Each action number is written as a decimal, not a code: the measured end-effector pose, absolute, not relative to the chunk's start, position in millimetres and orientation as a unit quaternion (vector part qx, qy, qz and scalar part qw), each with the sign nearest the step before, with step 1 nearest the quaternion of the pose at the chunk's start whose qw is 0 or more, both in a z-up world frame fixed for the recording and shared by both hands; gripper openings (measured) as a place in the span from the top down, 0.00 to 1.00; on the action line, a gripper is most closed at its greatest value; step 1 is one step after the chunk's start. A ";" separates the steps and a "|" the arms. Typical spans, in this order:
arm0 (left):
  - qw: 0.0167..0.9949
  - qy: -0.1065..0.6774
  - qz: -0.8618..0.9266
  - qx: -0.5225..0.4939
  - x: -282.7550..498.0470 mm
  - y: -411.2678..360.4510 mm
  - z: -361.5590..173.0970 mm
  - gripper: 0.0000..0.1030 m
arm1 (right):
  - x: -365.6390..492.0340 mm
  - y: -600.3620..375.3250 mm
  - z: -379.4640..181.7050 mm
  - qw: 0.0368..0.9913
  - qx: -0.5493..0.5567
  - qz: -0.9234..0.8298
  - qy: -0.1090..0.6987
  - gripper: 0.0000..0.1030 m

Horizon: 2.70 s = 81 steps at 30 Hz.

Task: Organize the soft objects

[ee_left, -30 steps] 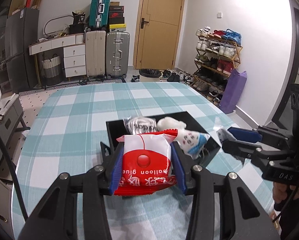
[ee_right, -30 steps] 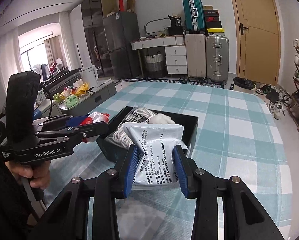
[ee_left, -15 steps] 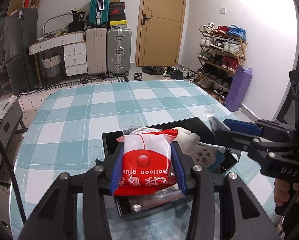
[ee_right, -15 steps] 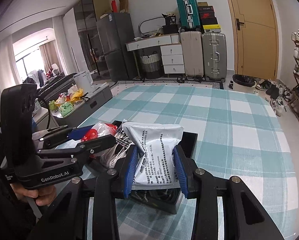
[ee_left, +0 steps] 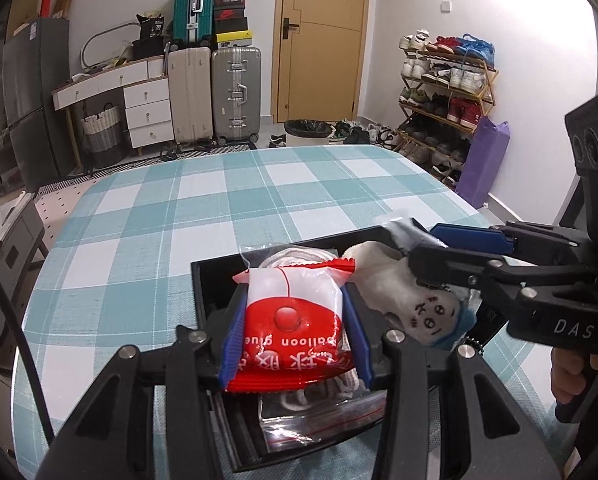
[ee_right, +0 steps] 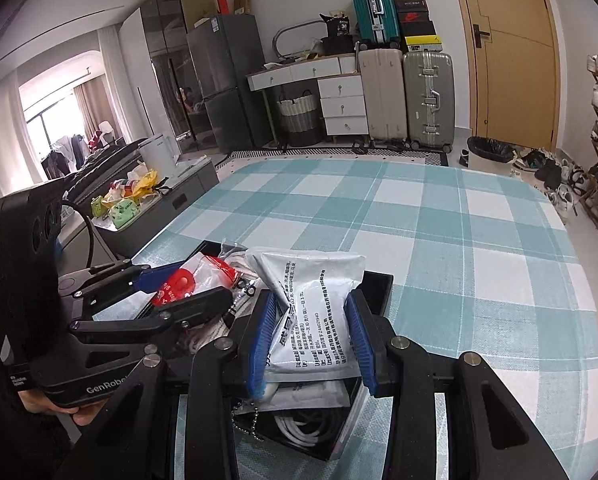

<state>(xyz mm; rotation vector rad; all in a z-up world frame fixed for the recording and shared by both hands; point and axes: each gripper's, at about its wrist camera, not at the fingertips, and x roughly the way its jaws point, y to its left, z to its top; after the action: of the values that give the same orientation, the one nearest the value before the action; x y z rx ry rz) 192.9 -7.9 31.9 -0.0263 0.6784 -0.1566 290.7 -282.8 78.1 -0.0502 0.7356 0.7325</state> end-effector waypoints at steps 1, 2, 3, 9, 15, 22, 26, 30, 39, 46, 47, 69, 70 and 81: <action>0.940 0.332 -0.077 -0.014 193.2 -8.2 31.8 0.57 | 290.3 -281.2 77.3 0.867 -0.023 0.351 0.353 0.64; 0.940 0.332 -0.078 -0.014 193.4 -8.4 31.5 0.57 | 289.6 -279.7 77.1 0.866 -0.022 0.352 0.354 0.64; 0.939 0.334 -0.080 -0.015 193.9 -8.6 30.8 0.57 | 289.8 -278.4 76.2 0.865 -0.020 0.352 0.356 0.64; 0.938 0.336 -0.082 -0.018 196.1 -7.4 27.4 0.57 | 294.5 -274.4 70.7 0.860 0.005 0.358 0.364 0.64; 0.939 0.334 -0.082 -0.014 195.6 -7.4 27.5 0.55 | 299.4 -270.1 64.8 0.859 0.016 0.355 0.368 0.64; 0.936 0.338 -0.099 -0.024 192.2 -5.5 29.3 0.35 | 290.2 -276.8 75.5 0.873 -0.027 0.345 0.343 0.28; 0.939 0.329 -0.099 -0.026 184.1 -5.5 36.0 0.12 | 280.8 -293.1 83.0 0.881 -0.035 0.342 0.325 0.10; 0.946 0.308 -0.095 -0.035 170.2 -1.7 46.9 0.00 | 268.2 -308.9 91.5 0.889 -0.038 0.342 0.302 0.01; 0.960 0.273 -0.068 -0.017 133.0 3.6 50.7 0.00 | 235.5 -324.3 98.3 0.901 -0.039 0.339 0.268 0.01; 0.963 0.265 -0.044 -0.025 121.8 7.7 41.3 0.00 | 217.3 -321.7 87.1 0.901 -0.034 0.348 0.258 0.01; 0.963 0.264 -0.042 -0.024 121.6 7.7 39.6 0.00 | 215.8 -321.1 84.5 0.899 -0.035 0.351 0.258 0.01; 0.971 0.240 0.003 -0.024 115.7 16.4 22.7 0.00 | 194.8 -325.5 69.7 0.916 -0.033 0.339 0.213 0.01; 0.970 0.241 0.003 -0.023 116.2 16.0 22.6 0.00 | 194.9 -326.8 69.8 0.916 -0.031 0.339 0.212 0.01; 0.972 0.233 0.007 -0.023 114.0 16.1 24.0 0.00 | 193.7 -326.8 69.8 0.921 -0.040 0.328 0.206 0.01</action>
<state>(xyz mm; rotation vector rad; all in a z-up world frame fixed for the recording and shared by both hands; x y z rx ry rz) 114.0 16.1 24.0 -0.0460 0.4713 0.0139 193.7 -326.8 69.8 -0.0818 0.4239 0.6735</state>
